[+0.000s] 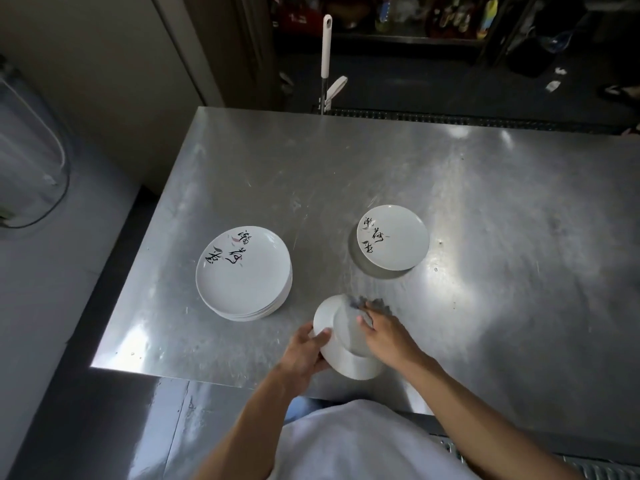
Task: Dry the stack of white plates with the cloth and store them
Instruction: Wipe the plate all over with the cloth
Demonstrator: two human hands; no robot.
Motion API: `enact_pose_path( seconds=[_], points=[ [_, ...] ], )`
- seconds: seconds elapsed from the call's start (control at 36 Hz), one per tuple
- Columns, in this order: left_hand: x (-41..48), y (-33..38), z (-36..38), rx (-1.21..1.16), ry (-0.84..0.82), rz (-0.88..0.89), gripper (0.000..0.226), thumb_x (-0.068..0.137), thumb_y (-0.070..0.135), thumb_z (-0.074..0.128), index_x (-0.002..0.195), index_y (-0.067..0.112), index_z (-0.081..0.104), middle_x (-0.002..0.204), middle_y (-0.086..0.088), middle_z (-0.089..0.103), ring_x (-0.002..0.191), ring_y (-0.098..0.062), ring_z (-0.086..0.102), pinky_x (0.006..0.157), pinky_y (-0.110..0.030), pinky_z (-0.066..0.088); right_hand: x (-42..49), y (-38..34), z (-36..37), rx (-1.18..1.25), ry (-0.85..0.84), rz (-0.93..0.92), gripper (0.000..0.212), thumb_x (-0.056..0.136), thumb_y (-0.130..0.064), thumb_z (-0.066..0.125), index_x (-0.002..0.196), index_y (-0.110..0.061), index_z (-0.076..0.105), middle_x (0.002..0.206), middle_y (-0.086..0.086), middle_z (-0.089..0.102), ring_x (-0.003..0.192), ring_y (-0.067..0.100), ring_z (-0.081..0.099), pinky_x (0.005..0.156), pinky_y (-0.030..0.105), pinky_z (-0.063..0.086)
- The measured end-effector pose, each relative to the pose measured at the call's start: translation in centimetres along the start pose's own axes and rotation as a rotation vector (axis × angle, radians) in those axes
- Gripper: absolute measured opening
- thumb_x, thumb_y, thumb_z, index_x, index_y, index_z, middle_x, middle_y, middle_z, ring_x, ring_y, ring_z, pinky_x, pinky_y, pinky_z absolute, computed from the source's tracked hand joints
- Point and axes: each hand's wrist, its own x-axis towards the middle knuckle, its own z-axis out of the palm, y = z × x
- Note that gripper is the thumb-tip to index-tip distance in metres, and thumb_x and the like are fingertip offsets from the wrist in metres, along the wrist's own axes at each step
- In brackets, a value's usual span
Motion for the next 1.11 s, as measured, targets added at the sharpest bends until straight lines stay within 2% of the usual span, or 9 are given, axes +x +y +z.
enact_pose_path(
  seconds=[0.11,0.22,0.33,0.47,0.58,0.72,0.81,0.94,1.11],
  points=[
    [-0.1,-0.1,0.2,0.058,-0.038,0.017,0.032,0.1,0.021,0.065,0.131,0.017,0.059,0.124,-0.016,0.069,0.111,-0.034,0.069,0.077,-0.042,0.062,0.9,-2.2,0.4,0.058,0.034,-0.154,0.043,0.107,-0.031,0.043,0.149,-0.026,0.048,0.155,-0.004,0.044,0.144,0.014,0.037,0.117,0.018,0.022],
    [-0.1,-0.4,0.4,0.097,-0.028,0.048,0.021,0.1,0.009,0.06,0.115,0.023,0.068,0.109,-0.011,0.076,0.091,-0.022,0.075,0.067,-0.032,0.059,0.6,-2.5,1.6,-0.152,-0.071,-0.507,0.04,0.106,-0.034,0.046,0.143,-0.023,0.056,0.153,-0.006,0.046,0.147,0.01,0.033,0.126,0.031,0.006],
    [-0.2,-0.4,0.2,0.071,-0.014,0.038,0.024,0.1,0.02,0.066,0.124,0.016,0.065,0.116,-0.015,0.073,0.103,-0.031,0.071,0.073,-0.038,0.06,1.2,-1.5,1.0,-0.05,0.018,-0.247,0.043,0.106,-0.035,0.044,0.148,-0.029,0.048,0.16,-0.006,0.036,0.149,0.014,0.031,0.12,0.023,0.019],
    [-0.1,-0.3,-0.4,0.089,-0.003,0.05,0.019,0.101,0.011,0.062,0.118,0.015,0.067,0.112,-0.015,0.075,0.096,-0.027,0.073,0.074,-0.039,0.061,0.1,-1.5,2.0,-0.142,-0.083,-0.545,0.045,0.104,-0.038,0.044,0.142,-0.019,0.056,0.153,-0.002,0.048,0.146,0.012,0.032,0.122,0.023,0.01],
    [-0.2,-0.4,-0.1,0.123,-0.046,0.015,0.021,0.1,0.015,0.064,0.12,0.013,0.067,0.111,-0.016,0.074,0.093,-0.025,0.073,0.072,-0.038,0.061,0.7,-1.2,1.7,-0.207,0.08,-0.406,0.043,0.104,-0.032,0.046,0.146,-0.025,0.052,0.152,-0.005,0.049,0.143,0.013,0.038,0.122,0.04,0.021],
    [-0.1,-0.8,-0.2,0.13,-0.016,0.022,0.018,0.1,0.009,0.061,0.117,0.011,0.068,0.1,-0.01,0.074,0.087,-0.019,0.071,0.07,-0.037,0.061,0.4,-1.7,2.0,-0.18,-0.104,-0.539,0.043,0.105,-0.036,0.043,0.144,-0.025,0.054,0.156,-0.006,0.043,0.147,0.009,0.03,0.124,0.036,0.018],
    [0.2,-0.7,0.0,0.053,0.027,0.025,0.018,0.1,0.014,0.065,0.117,0.009,0.066,0.103,-0.015,0.073,0.089,-0.026,0.072,0.069,-0.041,0.062,1.7,-1.6,0.9,-0.124,0.017,-0.306,0.044,0.105,-0.031,0.042,0.149,-0.037,0.044,0.154,-0.005,0.043,0.14,0.013,0.039,0.114,0.035,0.035],
    [0.1,-0.6,0.6,-0.141,0.055,0.013,0.022,0.097,0.014,0.066,0.117,0.008,0.059,0.096,-0.01,0.077,0.084,-0.027,0.076,0.067,-0.038,0.06,1.9,-2.7,1.4,0.074,0.111,-0.007,0.043,0.107,-0.036,0.036,0.148,-0.025,0.045,0.153,0.004,0.045,0.133,0.026,0.05,0.104,0.03,0.038],
    [0.0,0.0,-0.1,-0.081,-0.123,0.006,0.045,0.079,0.026,0.068,0.122,0.012,0.066,0.108,-0.017,0.074,0.091,-0.028,0.073,0.074,-0.037,0.058,0.0,-2.3,2.0,0.093,0.031,-0.222,0.044,0.107,-0.032,0.042,0.151,-0.037,0.042,0.16,-0.014,0.033,0.147,0.008,0.029,0.118,0.017,0.018]
  ],
)
